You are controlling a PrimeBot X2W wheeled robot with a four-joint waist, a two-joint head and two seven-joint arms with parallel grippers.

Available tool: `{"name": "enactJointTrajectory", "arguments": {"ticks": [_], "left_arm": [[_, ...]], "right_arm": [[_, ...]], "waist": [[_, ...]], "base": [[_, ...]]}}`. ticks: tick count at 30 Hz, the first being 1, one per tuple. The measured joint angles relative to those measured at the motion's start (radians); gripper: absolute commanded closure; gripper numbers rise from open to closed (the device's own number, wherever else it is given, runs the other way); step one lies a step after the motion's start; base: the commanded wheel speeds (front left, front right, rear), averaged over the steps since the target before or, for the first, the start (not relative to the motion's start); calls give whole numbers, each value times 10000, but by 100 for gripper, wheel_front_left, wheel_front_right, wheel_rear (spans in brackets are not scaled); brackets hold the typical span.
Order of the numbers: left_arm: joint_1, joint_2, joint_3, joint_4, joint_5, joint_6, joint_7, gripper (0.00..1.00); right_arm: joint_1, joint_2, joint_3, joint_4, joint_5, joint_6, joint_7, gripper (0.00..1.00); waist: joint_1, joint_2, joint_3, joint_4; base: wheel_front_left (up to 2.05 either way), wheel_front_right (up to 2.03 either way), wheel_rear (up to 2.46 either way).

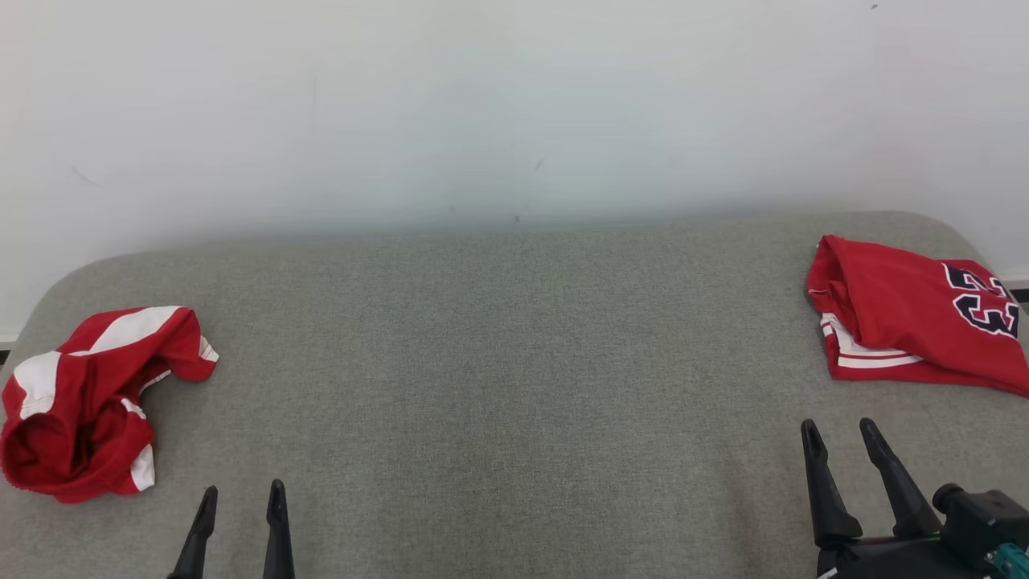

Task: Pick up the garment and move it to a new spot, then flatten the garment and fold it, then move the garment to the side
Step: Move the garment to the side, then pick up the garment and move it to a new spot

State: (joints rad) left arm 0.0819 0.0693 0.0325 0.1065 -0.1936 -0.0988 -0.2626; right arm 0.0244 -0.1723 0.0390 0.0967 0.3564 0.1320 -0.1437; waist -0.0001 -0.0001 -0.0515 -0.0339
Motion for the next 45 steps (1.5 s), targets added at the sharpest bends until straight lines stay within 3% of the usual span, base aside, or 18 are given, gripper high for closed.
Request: {"name": "enactJointTrajectory", "arguments": {"ticks": [30, 36, 45], "left_arm": [[-143, 8, 23, 522, 138, -157, 0, 0], [-377, 21, -84, 642, 196, -167, 0, 0], [-412, 153, 52, 723, 176, -127, 0, 0]], "right_arm": [[370, 573, -198, 280, -387, 0, -295, 0], [638, 738, -291, 343, -324, 0, -364, 0], [578, 928, -207, 410, -311, -2, -499, 0]], "waist": [[1, 1, 144, 231], [1, 1, 168, 755], [1, 1, 259, 2126]], "base": [[0, 0, 0], [0, 0, 0], [0, 0, 0]]}}
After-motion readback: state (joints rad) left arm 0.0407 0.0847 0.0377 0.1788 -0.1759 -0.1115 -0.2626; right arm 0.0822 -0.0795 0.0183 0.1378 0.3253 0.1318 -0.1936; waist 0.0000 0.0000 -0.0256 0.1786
